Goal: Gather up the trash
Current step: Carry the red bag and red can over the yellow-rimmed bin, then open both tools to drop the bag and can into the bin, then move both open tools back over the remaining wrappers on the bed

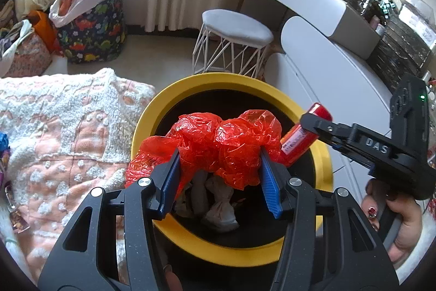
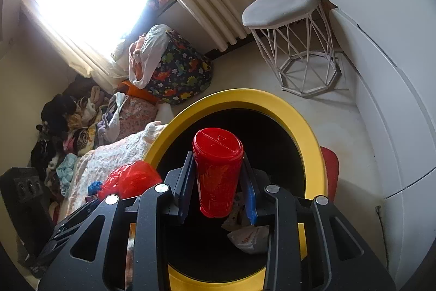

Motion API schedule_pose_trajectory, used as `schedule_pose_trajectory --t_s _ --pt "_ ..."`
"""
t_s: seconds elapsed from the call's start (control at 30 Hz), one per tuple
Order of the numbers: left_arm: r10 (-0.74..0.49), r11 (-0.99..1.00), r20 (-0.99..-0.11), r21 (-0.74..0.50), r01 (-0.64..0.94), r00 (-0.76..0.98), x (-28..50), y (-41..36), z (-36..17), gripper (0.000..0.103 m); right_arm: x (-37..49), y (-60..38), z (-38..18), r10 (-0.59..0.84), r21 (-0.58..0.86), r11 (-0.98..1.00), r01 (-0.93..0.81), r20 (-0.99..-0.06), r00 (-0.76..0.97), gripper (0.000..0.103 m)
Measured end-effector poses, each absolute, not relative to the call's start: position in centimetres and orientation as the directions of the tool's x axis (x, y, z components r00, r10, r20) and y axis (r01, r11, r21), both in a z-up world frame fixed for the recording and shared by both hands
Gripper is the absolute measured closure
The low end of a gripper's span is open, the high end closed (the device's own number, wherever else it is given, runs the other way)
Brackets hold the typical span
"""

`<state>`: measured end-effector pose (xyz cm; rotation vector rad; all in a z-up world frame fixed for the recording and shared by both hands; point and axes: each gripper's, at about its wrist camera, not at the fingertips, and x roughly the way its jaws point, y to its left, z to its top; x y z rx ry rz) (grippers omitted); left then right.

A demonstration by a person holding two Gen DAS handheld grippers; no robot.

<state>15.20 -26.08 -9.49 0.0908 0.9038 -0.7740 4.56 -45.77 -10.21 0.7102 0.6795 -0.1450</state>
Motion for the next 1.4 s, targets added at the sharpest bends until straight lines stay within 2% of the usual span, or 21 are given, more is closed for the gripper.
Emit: schedule_pose_trajectory --t_s 0.43,0.5,0.57,0.6,0.63,0.7,0.77,1.4 --pt "-0.568 0.731 -0.74 -0.252 0.634 0.36 16.3 -26.8 -10.3 0.058 5.1 -45.3 -10.5 0.094 0.535 0.767 0.354 -0.64 0.763 0.07" --pt "-0.569 0.73 -0.738 -0.251 0.636 0.362 16.4 -26.8 -10.2 0.056 5.1 -45.4 -10.4 0.097 0.543 0.76 0.356 -0.638 0.764 0.066" --pt "-0.568 0.734 -0.734 -0.248 0.632 0.372 16.4 -26.6 -10.1 0.042 4.9 -45.4 -10.2 0.083 0.542 0.756 0.367 -0.635 0.768 0.054" --pt "-0.567 0.738 -0.732 -0.247 0.628 0.378 16.3 -26.4 -10.1 0.038 4.9 -45.4 -10.1 0.076 0.537 0.758 0.369 -0.635 0.769 0.053" --pt "-0.566 0.741 -0.732 -0.249 0.624 0.38 16.3 -26.2 -10.0 0.028 4.9 -45.3 -10.0 0.071 0.534 0.76 0.371 -0.635 0.769 0.051" --pt "-0.569 0.744 -0.73 -0.26 0.616 0.378 16.3 -25.7 -9.9 0.023 4.9 -45.2 -9.9 0.062 0.53 0.759 0.377 -0.636 0.769 0.048" --pt "-0.569 0.749 -0.728 -0.267 0.606 0.382 16.3 -25.2 -9.8 0.011 4.9 -45.1 -9.8 0.054 0.525 0.761 0.38 -0.636 0.77 0.046" --pt "-0.497 0.838 -0.67 -0.205 0.507 0.551 15.0 -17.4 -6.4 0.011 6.3 -39.8 -6.3 0.055 0.442 0.859 0.259 -0.583 0.811 0.042"
